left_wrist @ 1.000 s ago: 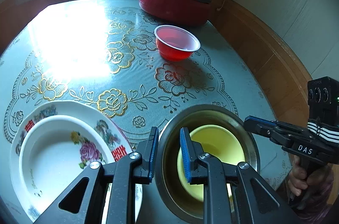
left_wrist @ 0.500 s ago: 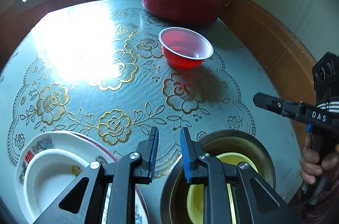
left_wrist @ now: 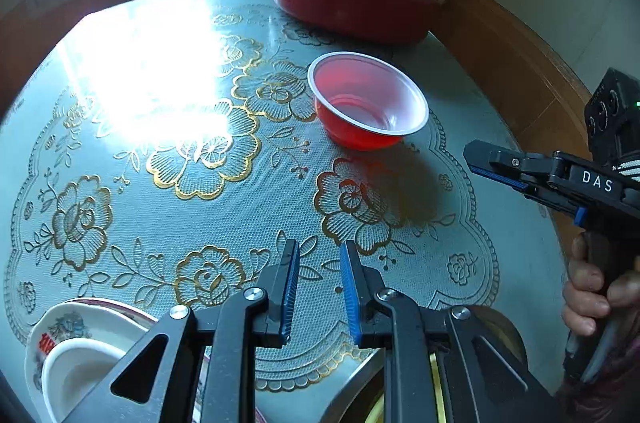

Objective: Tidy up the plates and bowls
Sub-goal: 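Move the right gripper to the red plastic bowl and grasp its rim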

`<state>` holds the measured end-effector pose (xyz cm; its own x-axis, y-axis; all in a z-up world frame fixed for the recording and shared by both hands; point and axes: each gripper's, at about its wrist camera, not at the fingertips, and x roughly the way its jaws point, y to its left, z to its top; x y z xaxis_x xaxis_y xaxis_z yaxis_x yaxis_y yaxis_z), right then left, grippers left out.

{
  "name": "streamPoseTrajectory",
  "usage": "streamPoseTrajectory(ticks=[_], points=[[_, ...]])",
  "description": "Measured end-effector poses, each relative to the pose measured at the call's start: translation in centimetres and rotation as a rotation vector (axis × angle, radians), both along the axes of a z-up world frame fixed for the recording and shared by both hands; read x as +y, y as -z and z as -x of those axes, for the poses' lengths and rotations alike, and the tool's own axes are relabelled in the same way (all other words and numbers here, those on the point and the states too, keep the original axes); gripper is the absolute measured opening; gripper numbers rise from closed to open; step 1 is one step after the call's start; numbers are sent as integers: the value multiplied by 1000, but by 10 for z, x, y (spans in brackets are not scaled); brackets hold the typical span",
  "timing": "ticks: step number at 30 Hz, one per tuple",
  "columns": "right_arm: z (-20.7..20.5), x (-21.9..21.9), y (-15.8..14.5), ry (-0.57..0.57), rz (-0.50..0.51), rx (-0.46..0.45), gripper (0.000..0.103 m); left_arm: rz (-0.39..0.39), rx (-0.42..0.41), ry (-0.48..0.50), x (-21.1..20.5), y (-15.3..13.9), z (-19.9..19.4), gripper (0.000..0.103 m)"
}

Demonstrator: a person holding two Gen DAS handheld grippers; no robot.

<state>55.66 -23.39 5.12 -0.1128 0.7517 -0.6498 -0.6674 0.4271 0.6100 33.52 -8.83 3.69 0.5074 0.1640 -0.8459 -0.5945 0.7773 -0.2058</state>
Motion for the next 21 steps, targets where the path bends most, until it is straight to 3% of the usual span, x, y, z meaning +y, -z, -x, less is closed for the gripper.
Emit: streamPoseTrajectory(ticks=[10, 21], points=[[-25, 20, 7, 86, 9, 24, 21, 102, -53, -42, 22, 1, -24, 21], [-38, 42, 12, 109, 22, -8, 16, 119, -115, -67, 52, 0, -62, 21]])
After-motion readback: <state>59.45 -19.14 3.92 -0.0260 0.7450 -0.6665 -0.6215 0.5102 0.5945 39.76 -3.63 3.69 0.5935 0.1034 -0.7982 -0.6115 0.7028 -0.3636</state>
